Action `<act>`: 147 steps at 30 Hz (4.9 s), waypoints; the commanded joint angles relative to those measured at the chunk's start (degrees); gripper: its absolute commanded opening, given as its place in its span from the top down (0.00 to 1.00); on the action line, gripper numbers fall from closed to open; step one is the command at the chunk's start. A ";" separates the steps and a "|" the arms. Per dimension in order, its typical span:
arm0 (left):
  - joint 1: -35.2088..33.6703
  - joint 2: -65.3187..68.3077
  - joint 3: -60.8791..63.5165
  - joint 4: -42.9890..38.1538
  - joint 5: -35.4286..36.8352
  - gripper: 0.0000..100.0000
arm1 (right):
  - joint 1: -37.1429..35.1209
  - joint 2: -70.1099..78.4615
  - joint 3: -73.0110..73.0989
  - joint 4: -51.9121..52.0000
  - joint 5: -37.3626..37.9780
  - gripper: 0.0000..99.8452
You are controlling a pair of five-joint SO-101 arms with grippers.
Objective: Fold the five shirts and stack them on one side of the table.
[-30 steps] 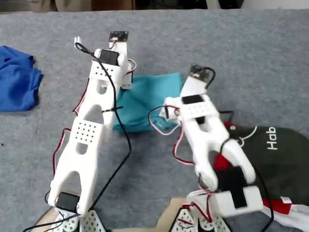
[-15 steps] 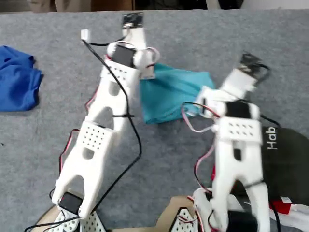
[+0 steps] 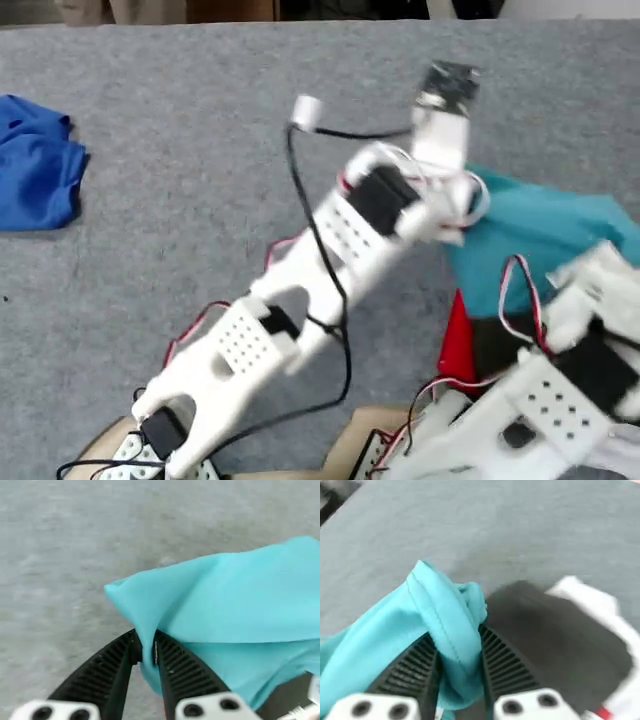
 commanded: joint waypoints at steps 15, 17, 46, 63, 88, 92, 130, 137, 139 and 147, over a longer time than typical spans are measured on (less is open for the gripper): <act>10.11 -3.65 9.41 -10.64 -0.09 0.97 | 21.32 -18.33 21.14 -15.38 12.57 0.98; 10.11 -3.65 9.41 -9.23 0.09 0.90 | 21.14 -20.35 22.64 -15.38 13.27 0.98; -15.03 -4.18 8.79 -3.08 1.14 0.93 | -0.40 -39.78 30.20 -6.77 19.25 1.00; -87.12 -2.24 10.64 3.16 -19.34 0.80 | -32.31 -31.96 35.03 -0.70 18.55 0.99; -88.70 22.81 -3.08 3.96 -24.88 0.98 | -34.68 -5.14 12.35 7.47 18.46 0.99; -87.12 18.95 -1.41 3.96 -24.62 0.98 | -35.03 -5.05 12.35 7.12 20.31 0.99; -87.12 -113.36 134.51 -11.87 -34.90 0.68 | -80.04 73.63 -56.13 23.91 28.22 0.65; -101.19 -112.57 135.03 -18.37 -32.35 0.68 | -92.26 99.74 -90.59 24.18 28.22 0.65; -106.11 -111.96 135.30 -20.57 -30.33 0.68 | -95.16 106.68 -99.30 24.18 28.22 0.65; -115.43 -112.13 144.70 -30.95 -30.24 0.68 | -103.52 127.60 -123.56 31.12 28.22 0.65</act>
